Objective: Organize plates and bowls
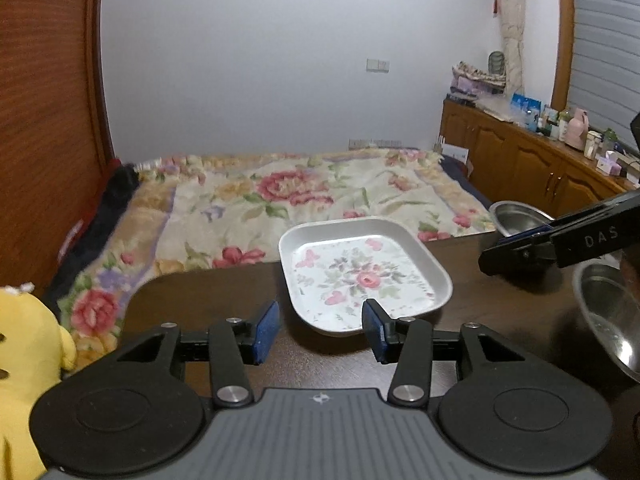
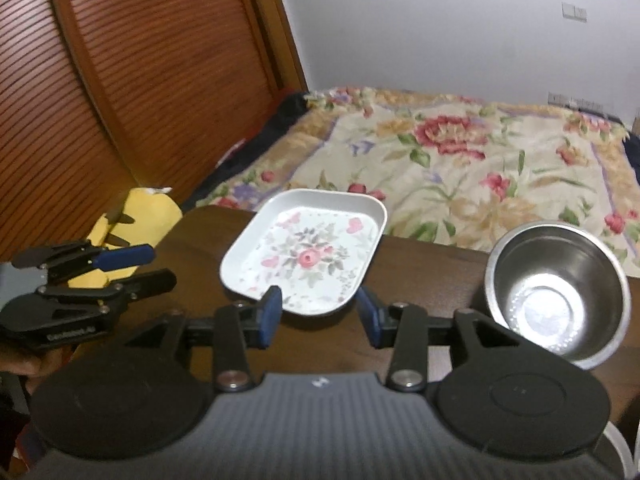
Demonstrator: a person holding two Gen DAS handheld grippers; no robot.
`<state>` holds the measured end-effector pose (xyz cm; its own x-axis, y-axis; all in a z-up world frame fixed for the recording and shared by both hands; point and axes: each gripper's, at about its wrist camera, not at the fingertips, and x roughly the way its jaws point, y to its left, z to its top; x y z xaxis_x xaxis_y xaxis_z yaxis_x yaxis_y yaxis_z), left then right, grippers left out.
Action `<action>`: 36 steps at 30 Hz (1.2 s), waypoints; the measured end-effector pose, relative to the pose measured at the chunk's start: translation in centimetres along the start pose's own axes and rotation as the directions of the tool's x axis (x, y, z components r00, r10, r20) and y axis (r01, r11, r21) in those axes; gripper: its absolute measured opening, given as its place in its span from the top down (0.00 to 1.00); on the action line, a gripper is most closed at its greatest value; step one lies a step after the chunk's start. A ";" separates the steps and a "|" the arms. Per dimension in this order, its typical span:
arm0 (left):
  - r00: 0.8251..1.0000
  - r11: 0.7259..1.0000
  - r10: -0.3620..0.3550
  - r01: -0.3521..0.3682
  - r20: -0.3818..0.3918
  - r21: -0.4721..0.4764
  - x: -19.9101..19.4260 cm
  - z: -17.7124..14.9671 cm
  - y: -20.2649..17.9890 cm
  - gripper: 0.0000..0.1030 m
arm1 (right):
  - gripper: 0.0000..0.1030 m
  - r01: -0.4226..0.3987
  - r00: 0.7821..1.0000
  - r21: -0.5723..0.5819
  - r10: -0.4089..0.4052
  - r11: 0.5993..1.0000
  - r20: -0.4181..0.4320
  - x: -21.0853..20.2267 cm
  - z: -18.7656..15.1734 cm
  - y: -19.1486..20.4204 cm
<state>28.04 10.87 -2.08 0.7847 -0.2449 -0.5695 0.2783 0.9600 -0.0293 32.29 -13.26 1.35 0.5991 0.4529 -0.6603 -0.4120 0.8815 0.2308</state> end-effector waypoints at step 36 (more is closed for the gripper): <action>0.995 0.995 -0.038 0.028 -0.095 -0.100 8.0 0.8 3.0 0.80 | 0.89 0.094 0.986 0.041 -0.087 0.995 -0.142 6.8 1.7 -1.7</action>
<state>35.55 11.70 -6.07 0.7176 -0.2668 -0.6433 0.2437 0.9615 -0.1270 38.21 -11.40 -2.36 0.5289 0.3509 -0.7728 -0.3253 0.9248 0.1972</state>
